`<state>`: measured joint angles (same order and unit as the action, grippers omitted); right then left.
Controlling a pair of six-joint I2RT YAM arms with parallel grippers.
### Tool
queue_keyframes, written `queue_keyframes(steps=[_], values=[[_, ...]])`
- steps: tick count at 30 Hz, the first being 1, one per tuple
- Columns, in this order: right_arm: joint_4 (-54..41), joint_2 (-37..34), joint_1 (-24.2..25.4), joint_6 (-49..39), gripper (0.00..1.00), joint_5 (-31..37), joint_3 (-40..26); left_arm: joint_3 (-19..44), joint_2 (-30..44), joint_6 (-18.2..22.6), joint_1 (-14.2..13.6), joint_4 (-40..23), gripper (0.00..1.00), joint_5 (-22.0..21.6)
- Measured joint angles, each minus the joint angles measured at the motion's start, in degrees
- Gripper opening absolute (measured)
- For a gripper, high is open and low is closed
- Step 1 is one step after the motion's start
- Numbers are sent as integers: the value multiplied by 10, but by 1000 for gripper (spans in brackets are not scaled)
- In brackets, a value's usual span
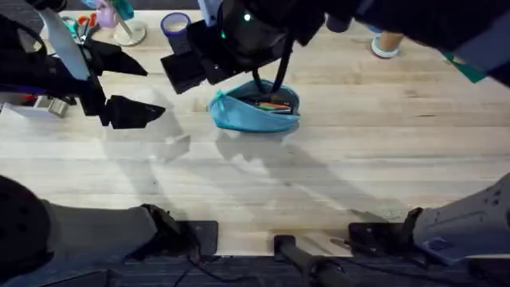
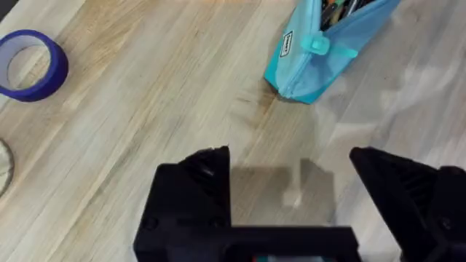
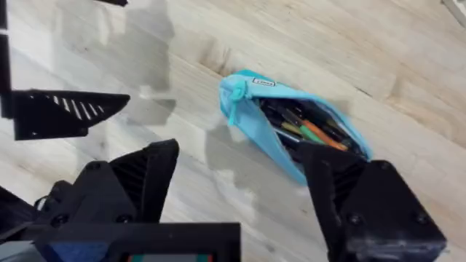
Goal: Unzip the bag, pick up the pens from the table one at a time and place them inside, then zip the bag closed.
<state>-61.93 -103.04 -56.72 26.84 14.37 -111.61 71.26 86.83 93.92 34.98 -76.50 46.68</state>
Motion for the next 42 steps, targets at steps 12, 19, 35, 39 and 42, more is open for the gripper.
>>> queue_keyframes(steps=[12,19,35,39,42], values=[[-7,-7,-12,103,997,12,0,0,0,0,0,0,993,0],[-29,-14,-12,126,997,13,0,0,0,0,0,0,992,0],[-19,-51,-12,133,995,-4,-1,0,0,0,0,0,993,0],[-3,-58,-12,126,996,-5,-1,0,0,0,0,-2,993,0],[10,-67,-12,107,996,-5,-1,0,0,0,0,-2,993,0]])
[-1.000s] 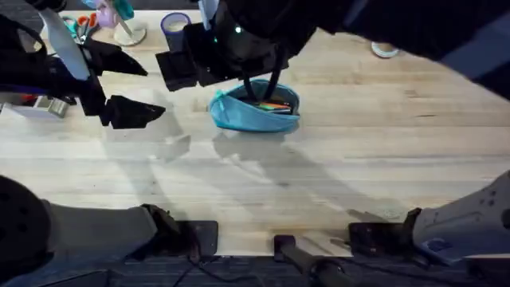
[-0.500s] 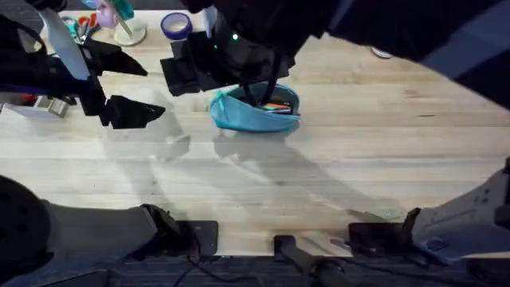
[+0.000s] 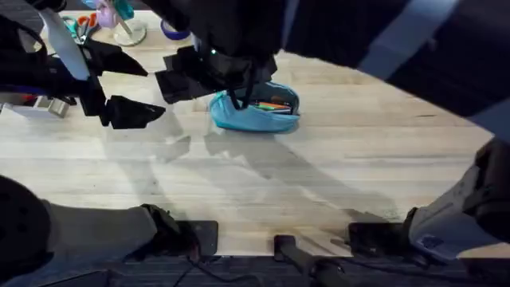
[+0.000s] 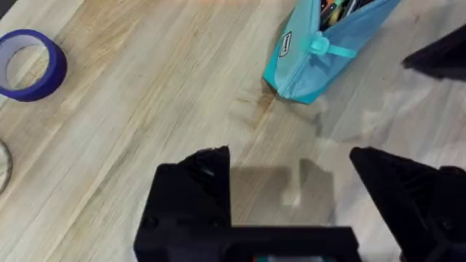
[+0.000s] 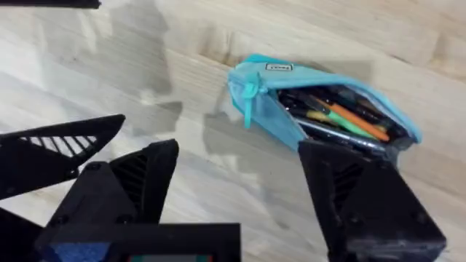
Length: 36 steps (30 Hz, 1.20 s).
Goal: Unzip the bag, pick up the pens from the table one at a time and place them inside, then zip the bag closed.
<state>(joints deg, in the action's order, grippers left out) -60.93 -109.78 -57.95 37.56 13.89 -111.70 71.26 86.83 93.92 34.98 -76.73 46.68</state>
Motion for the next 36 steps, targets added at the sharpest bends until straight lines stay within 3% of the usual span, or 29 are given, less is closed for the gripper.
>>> queue_keyframes(steps=[19,36], values=[[12,-78,0,-83,996,18,0,0,0,0,0,-2,993,0],[45,-100,0,-167,996,48,0,0,0,0,0,-10,993,0]])
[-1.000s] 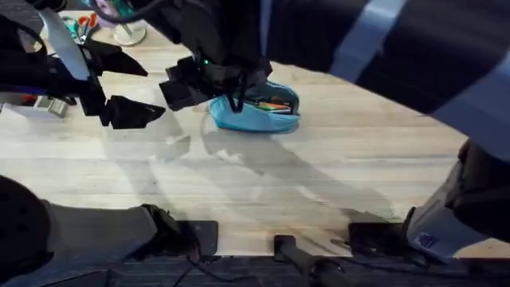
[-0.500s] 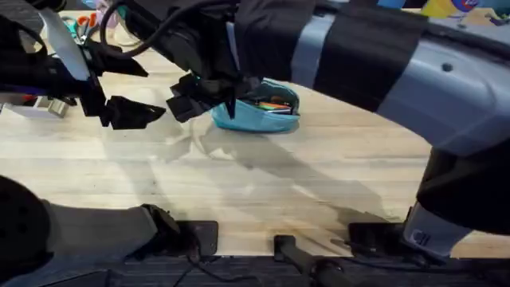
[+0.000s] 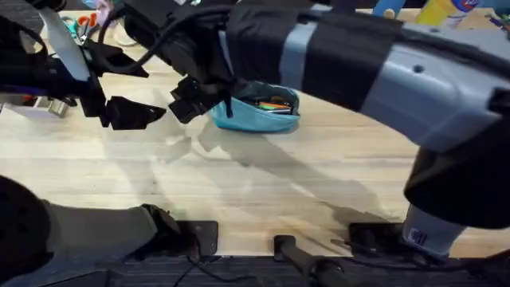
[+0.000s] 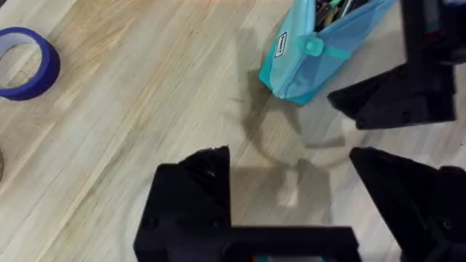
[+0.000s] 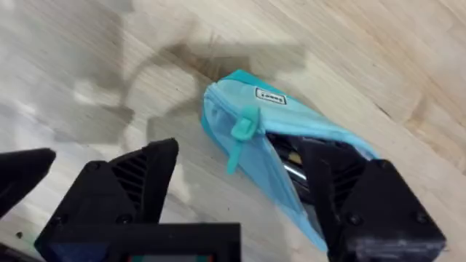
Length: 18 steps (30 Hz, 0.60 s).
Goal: Unzip the bag, pick up the pens from the table one at a time and place them inside, then zip the bag closed.
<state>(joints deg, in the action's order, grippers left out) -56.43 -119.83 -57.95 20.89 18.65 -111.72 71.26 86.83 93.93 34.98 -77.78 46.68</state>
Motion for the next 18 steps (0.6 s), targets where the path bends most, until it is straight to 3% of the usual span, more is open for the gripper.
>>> queue_keyframes(steps=[8,13,18], values=[[23,-13,0,-25,988,0,0,0,0,0,0,0,993,0],[24,-13,0,-30,909,0,0,0,0,0,0,0,993,0],[26,-13,0,-36,894,0,0,0,0,0,0,0,993,0]])
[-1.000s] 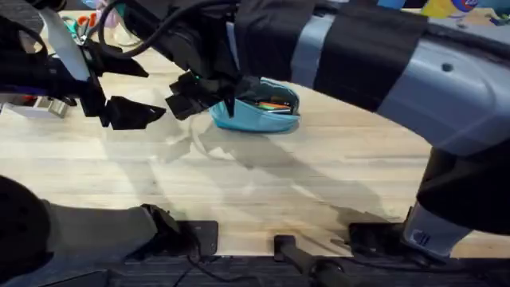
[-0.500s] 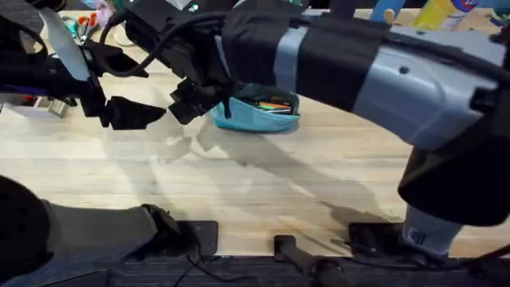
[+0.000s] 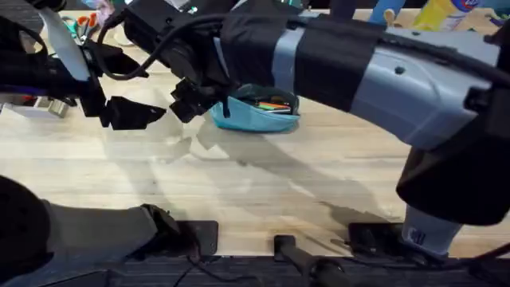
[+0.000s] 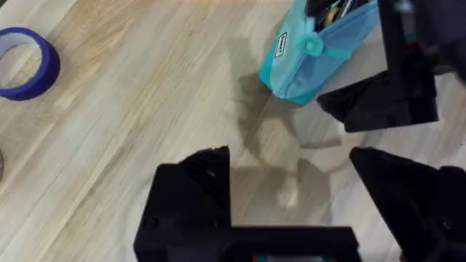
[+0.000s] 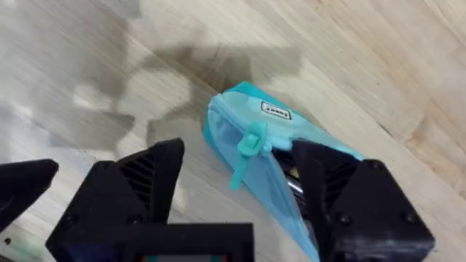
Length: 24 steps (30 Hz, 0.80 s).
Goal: Unzip the bag, pick up the pens from the table one at a time and place them inside, then zip the bag closed.
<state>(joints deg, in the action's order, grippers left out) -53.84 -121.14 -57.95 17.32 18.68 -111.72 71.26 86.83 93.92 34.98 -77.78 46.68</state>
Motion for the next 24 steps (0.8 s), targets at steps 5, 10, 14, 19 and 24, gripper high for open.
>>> queue_keyframes(steps=[5,10,14,19,24], values=[[6,0,0,-13,871,0,0,0,0,0,0,0,993,0],[4,-13,0,-24,860,30,0,0,0,0,0,0,993,0],[-1,-24,0,-26,753,46,0,0,0,0,0,0,993,0],[-1,-24,0,-27,662,56,0,0,0,0,0,0,993,0],[-1,-24,1,-28,662,57,0,0,0,0,0,0,994,0]])
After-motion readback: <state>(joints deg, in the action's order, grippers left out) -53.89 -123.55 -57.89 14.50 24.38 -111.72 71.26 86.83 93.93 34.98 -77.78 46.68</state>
